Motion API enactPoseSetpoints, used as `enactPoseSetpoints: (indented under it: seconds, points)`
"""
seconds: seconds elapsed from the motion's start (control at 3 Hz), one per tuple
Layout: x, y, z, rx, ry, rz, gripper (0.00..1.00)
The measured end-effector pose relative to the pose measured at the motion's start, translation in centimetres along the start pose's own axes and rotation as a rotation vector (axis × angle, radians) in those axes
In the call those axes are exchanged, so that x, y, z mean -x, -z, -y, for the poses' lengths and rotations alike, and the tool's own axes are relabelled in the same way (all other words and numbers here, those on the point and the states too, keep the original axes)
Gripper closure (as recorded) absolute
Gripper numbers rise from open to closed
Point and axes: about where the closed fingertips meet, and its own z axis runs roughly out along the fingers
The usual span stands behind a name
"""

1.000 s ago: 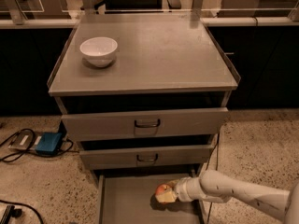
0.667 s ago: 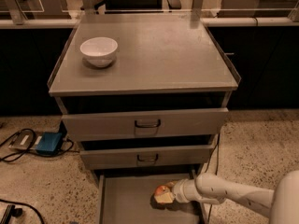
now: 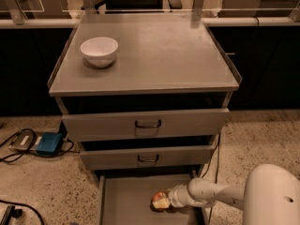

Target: Place apple into bottom drawer

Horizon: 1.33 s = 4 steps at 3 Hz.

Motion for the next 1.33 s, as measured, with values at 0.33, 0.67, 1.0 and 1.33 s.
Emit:
enactPoseSetpoints:
  seconds: [0.33,0.67,1.0,1.33]
  points:
    - [-1.2,-2.7,0.9,-0.007,-0.013,-0.019,1.00]
    - [-1.2,-4.4,1.3,-0.019,-0.007,-0.013,1.00]
    - [-1.2,-4.4,1.4,-0.020,-0.007,-0.012,0.82]
    - [-1.2,-4.4,1.4,-0.020,-0.007,-0.012,0.58]
